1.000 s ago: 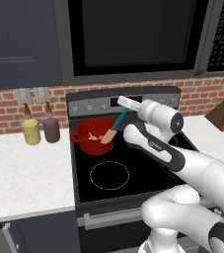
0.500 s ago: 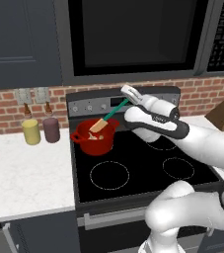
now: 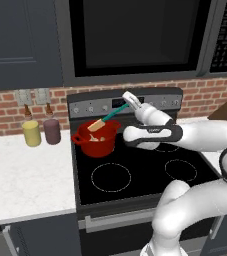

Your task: Put the garlic and sweet potato in the pot. Retrieve the spatula and lightly stir the vegetables in the pot.

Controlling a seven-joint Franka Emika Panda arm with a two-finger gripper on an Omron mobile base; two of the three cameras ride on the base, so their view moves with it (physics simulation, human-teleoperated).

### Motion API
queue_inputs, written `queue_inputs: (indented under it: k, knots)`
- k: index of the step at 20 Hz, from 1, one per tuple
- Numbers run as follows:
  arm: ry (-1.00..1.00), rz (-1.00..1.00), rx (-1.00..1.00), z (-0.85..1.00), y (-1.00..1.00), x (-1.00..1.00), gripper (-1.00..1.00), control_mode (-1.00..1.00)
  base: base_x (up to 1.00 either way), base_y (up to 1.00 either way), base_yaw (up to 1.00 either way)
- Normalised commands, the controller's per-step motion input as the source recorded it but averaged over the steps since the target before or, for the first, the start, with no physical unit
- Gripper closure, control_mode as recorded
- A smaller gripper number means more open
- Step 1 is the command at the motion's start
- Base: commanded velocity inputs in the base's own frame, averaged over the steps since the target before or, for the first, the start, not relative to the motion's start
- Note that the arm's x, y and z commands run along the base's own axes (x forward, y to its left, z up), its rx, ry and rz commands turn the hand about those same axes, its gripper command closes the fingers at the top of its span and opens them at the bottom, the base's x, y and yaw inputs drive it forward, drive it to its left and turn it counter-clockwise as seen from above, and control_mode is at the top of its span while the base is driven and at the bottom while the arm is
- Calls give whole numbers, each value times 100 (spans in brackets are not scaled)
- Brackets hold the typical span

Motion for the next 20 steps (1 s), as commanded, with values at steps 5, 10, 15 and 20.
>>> queue_inputs:
  k: [5, 10, 15, 20]
  knots:
    - [-12, -10, 0, -45, 0, 28, 100, -100, 0, 0, 0]
    - [-4, -10, 0, -15, 3, 39, 100, -100, 0, 0, 0]
    - [-3, -10, 0, -22, 30, 23, 100, -100, 0, 0, 0]
    - [-3, -11, 0, -33, 57, 9, 100, -100, 0, 0, 0]
